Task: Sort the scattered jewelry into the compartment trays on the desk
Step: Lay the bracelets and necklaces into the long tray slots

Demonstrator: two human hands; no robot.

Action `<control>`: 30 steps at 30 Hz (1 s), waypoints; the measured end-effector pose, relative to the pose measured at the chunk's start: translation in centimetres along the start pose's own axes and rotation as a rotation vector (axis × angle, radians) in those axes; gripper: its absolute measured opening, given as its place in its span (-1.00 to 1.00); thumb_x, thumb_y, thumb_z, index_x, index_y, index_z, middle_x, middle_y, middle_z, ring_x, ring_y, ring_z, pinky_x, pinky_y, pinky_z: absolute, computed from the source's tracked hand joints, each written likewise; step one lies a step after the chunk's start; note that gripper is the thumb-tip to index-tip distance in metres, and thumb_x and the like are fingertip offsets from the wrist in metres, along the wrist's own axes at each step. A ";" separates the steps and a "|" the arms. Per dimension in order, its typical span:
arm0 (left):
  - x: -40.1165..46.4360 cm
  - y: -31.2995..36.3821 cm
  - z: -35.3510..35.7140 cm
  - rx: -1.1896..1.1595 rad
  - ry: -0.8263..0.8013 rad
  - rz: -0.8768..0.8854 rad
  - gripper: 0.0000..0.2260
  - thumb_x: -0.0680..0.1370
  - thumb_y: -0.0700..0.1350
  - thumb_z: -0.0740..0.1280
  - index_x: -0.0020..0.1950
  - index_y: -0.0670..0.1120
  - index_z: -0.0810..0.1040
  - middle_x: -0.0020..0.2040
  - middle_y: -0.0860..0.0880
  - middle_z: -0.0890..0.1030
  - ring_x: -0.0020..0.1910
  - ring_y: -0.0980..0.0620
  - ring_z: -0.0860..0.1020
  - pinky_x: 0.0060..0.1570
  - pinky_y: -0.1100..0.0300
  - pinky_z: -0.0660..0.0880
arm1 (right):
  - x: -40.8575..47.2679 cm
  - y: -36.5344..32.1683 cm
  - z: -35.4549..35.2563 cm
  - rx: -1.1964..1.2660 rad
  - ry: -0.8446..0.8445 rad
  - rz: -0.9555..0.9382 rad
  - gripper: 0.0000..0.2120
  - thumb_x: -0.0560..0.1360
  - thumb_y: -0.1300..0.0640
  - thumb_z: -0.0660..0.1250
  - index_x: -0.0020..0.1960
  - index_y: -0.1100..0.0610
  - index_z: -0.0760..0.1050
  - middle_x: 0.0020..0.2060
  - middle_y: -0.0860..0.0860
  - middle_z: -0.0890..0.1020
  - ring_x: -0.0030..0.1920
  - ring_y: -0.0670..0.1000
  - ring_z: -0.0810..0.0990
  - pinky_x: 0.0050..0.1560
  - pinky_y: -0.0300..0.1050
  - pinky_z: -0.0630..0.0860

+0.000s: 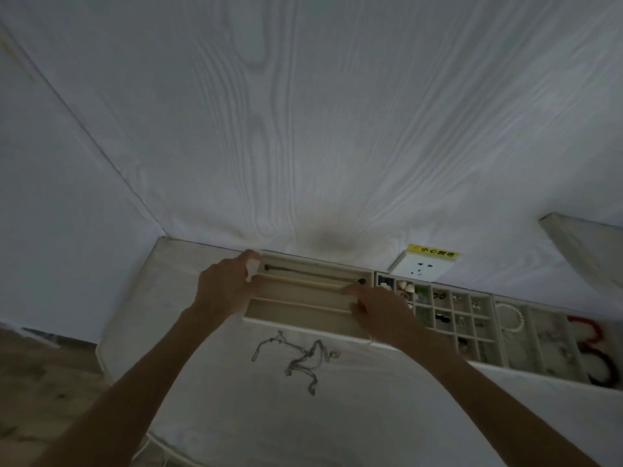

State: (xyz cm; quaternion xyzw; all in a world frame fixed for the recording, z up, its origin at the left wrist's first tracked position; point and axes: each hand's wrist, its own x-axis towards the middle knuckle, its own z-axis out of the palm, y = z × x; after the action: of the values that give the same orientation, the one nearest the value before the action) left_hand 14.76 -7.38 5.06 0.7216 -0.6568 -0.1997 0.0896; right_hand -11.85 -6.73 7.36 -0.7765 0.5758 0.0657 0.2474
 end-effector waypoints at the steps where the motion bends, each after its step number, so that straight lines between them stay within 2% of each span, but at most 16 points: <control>1: -1.1 0.2 0.0 -0.050 0.062 -0.013 -0.74 0.52 0.04 0.28 0.21 0.10 0.47 -0.23 0.06 0.51 -0.26 0.04 0.51 -0.22 0.21 0.39 | -1.2 -0.1 0.6 0.015 0.010 -0.026 -0.66 0.57 0.12 0.13 0.30 -0.09 0.43 0.07 0.01 0.63 -0.16 -0.02 0.59 -0.15 -0.20 0.46; 3: -3.6 0.8 0.7 -0.102 0.110 -0.023 -0.85 0.53 0.01 0.27 0.08 0.07 0.52 -0.25 0.07 0.53 -0.28 0.04 0.51 -0.27 0.23 0.39 | -3.1 -0.2 2.3 0.034 0.006 -0.077 -0.71 0.57 0.07 0.16 0.26 -0.08 0.46 0.11 -0.08 0.60 0.08 -0.04 0.57 0.07 -0.20 0.43; 5: -6.3 1.3 2.3 -0.116 0.103 -0.038 -0.90 0.53 -0.01 0.29 0.00 0.08 0.57 -0.19 0.08 0.59 -0.24 0.07 0.53 -0.30 0.25 0.35 | -4.5 -0.1 4.6 0.061 0.004 -0.137 -0.73 0.56 0.07 0.19 0.24 -0.02 0.48 0.06 -0.03 0.60 0.07 0.01 0.58 0.03 -0.24 0.40; 7: -8.5 1.0 4.7 -0.143 0.065 -0.020 -0.90 0.52 -0.01 0.31 -0.01 0.12 0.59 -0.10 0.12 0.60 -0.17 0.13 0.52 -0.22 0.29 0.35 | -5.0 0.4 6.8 0.081 0.030 -0.164 -0.70 0.54 0.12 0.20 0.25 0.01 0.49 0.05 0.02 0.62 0.06 0.09 0.60 0.00 -0.19 0.43; 10: -10.5 -0.2 8.2 -0.137 -0.012 0.158 -0.78 0.52 -0.10 0.25 0.11 0.08 0.59 0.07 0.09 0.57 0.07 0.10 0.47 -0.08 0.23 0.49 | -4.8 1.3 8.9 -0.006 0.041 -0.113 -0.63 0.59 0.10 0.12 0.37 -0.08 0.37 0.20 -0.02 0.57 0.18 0.06 0.54 0.09 -0.11 0.44; 13: -11.5 -0.7 9.8 -0.077 0.048 0.291 -0.68 0.47 -0.07 0.15 0.13 0.02 0.60 0.12 0.03 0.59 0.15 0.08 0.41 -0.11 0.18 0.54 | -4.9 1.9 9.9 0.000 0.125 -0.124 -0.62 0.60 -0.05 0.06 0.39 -0.11 0.35 0.06 0.01 0.60 0.06 0.08 0.60 -0.05 -0.10 0.47; 16: -11.9 -0.2 9.9 -0.078 0.098 0.249 -0.67 0.44 -0.08 0.13 0.08 0.01 0.62 0.09 0.02 0.61 0.11 0.04 0.47 -0.09 0.15 0.52 | -5.2 1.9 10.3 0.062 0.147 -0.075 -0.63 0.56 -0.18 0.12 0.32 -0.16 0.43 -0.02 -0.06 0.60 -0.02 0.00 0.61 -0.12 -0.14 0.47; 18: -12.0 0.3 9.7 -0.151 0.127 0.192 -0.72 0.43 -0.11 0.19 0.03 0.02 0.62 0.05 0.04 0.62 0.07 0.07 0.47 -0.07 0.14 0.52 | -5.3 1.7 10.5 0.054 0.226 -0.089 -0.73 0.52 -0.14 0.20 0.16 -0.18 0.55 -0.16 -0.11 0.61 -0.16 -0.05 0.63 -0.25 -0.20 0.48; 20: -11.9 1.1 9.7 -0.227 0.137 0.168 -0.76 0.43 -0.18 0.30 0.04 0.04 0.62 0.04 0.10 0.60 0.07 0.12 0.44 0.01 0.21 0.47 | -5.3 1.4 10.4 0.043 0.287 -0.111 -0.83 0.48 -0.09 0.27 -0.04 -0.16 0.63 -0.29 -0.14 0.60 -0.29 -0.12 0.62 -0.37 -0.28 0.45; 23: -11.7 2.6 9.8 -0.334 0.051 0.149 -0.73 0.46 -0.23 0.37 0.03 0.13 0.58 0.04 0.22 0.52 0.06 0.21 0.42 0.04 0.45 0.33 | -5.4 0.9 10.0 0.114 0.211 -0.083 -0.84 0.52 -0.05 0.27 -0.06 -0.05 0.61 -0.13 -0.11 0.61 -0.12 -0.06 0.61 -0.18 -0.19 0.49; 25: -11.3 3.3 9.6 -0.416 -0.026 0.128 -0.68 0.43 -0.21 0.37 -0.02 0.24 0.51 0.03 0.26 0.50 0.04 0.21 0.43 0.00 0.49 0.30 | -5.8 0.6 9.8 0.177 0.175 -0.068 -0.84 0.50 -0.04 0.30 -0.03 0.01 0.58 -0.05 -0.08 0.57 -0.04 -0.04 0.57 -0.09 -0.22 0.41; 27: -10.7 3.6 9.2 -0.450 -0.135 0.195 -0.63 0.33 -0.13 0.36 0.03 0.27 0.49 0.05 0.27 0.47 0.04 0.24 0.38 0.01 0.45 0.29 | -6.4 0.4 8.9 0.263 0.167 -0.058 -0.86 0.47 -0.02 0.34 -0.06 0.03 0.57 -0.11 -0.10 0.58 -0.09 -0.08 0.56 -0.10 -0.30 0.37; 30: -10.2 4.3 8.3 -0.504 -0.386 0.292 -0.47 0.29 0.00 0.41 0.24 0.22 0.40 0.18 0.16 0.46 0.17 0.22 0.39 0.13 0.41 0.34 | -7.0 0.1 6.0 0.455 0.107 -0.094 -0.93 0.41 0.04 0.41 -0.21 0.02 0.58 -0.32 -0.15 0.60 -0.28 -0.16 0.59 -0.17 -0.27 0.51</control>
State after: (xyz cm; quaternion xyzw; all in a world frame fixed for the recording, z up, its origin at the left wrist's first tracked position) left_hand 6.94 3.26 0.99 0.5239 -0.6881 -0.4735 0.1666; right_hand -13.11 2.07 4.80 -0.7291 0.5512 -0.1187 0.3879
